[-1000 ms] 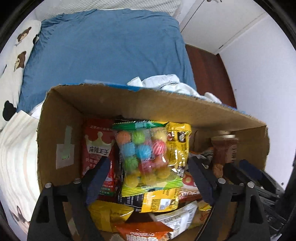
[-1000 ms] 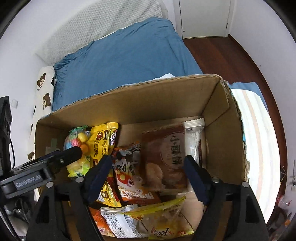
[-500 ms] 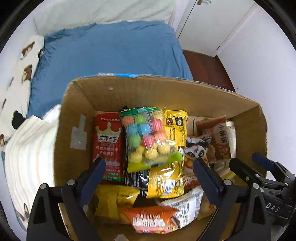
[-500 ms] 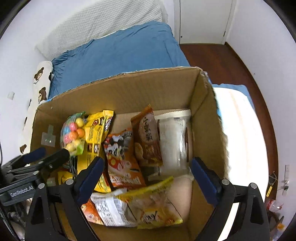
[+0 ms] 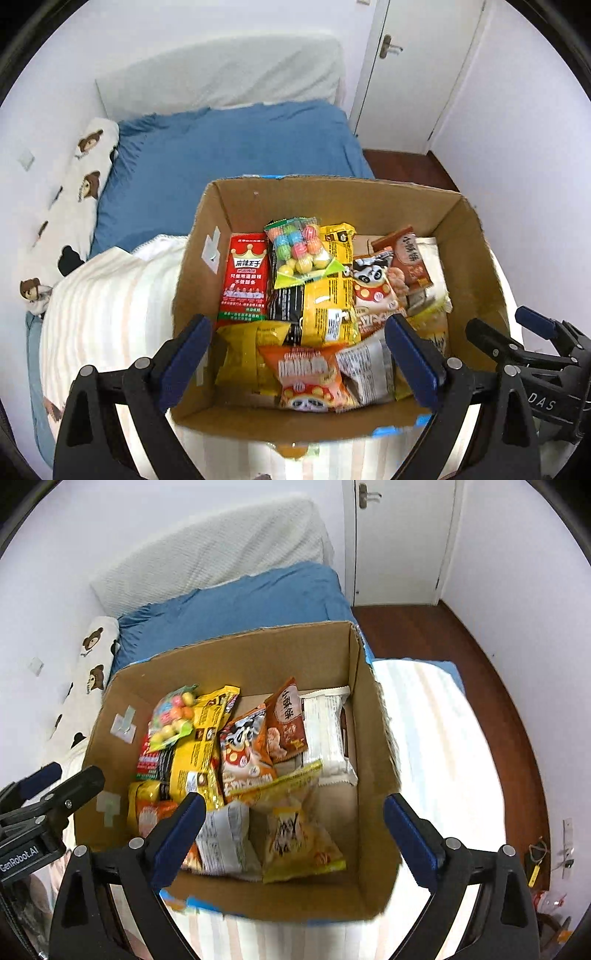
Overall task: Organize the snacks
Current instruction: 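Carry both packets into the box and open both tools, then grasp the wrapped orange candy with the left tool while the right tool grasps the red packet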
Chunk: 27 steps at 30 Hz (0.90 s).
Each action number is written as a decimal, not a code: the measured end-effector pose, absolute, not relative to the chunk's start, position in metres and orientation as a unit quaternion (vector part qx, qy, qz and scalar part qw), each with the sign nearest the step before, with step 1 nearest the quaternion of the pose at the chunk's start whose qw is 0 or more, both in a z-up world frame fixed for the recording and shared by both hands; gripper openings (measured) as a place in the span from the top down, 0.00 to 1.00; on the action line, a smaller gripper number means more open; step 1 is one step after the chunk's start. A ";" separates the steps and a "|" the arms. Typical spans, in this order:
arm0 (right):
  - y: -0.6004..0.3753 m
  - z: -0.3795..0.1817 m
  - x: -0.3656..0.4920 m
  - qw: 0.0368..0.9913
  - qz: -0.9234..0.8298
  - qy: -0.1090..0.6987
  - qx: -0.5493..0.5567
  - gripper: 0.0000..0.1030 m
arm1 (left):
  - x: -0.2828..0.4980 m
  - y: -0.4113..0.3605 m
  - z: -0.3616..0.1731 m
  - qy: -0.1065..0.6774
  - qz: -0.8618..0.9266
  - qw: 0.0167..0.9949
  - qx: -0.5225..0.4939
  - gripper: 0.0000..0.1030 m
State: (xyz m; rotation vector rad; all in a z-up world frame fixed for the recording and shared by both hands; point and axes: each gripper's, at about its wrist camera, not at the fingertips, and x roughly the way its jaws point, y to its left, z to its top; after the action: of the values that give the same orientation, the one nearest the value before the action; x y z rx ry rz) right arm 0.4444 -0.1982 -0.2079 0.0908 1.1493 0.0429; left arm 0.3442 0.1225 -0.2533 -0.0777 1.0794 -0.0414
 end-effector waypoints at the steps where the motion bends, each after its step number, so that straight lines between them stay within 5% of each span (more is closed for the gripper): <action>1: -0.198 -0.203 0.436 0.843 0.021 0.536 0.042 0.04 | 0.338 0.121 -0.250 0.509 -0.020 0.860 -0.034 0.06; 27: -0.195 -0.102 0.290 0.894 0.035 0.445 0.044 0.04 | 0.209 0.111 -0.186 0.437 -0.025 0.898 -0.029 0.07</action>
State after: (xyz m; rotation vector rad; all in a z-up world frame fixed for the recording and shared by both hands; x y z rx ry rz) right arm 0.2896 -0.1947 -0.1018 0.0903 0.9233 0.0731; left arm 0.2093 0.1115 -0.1863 -0.0599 0.9055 -0.0522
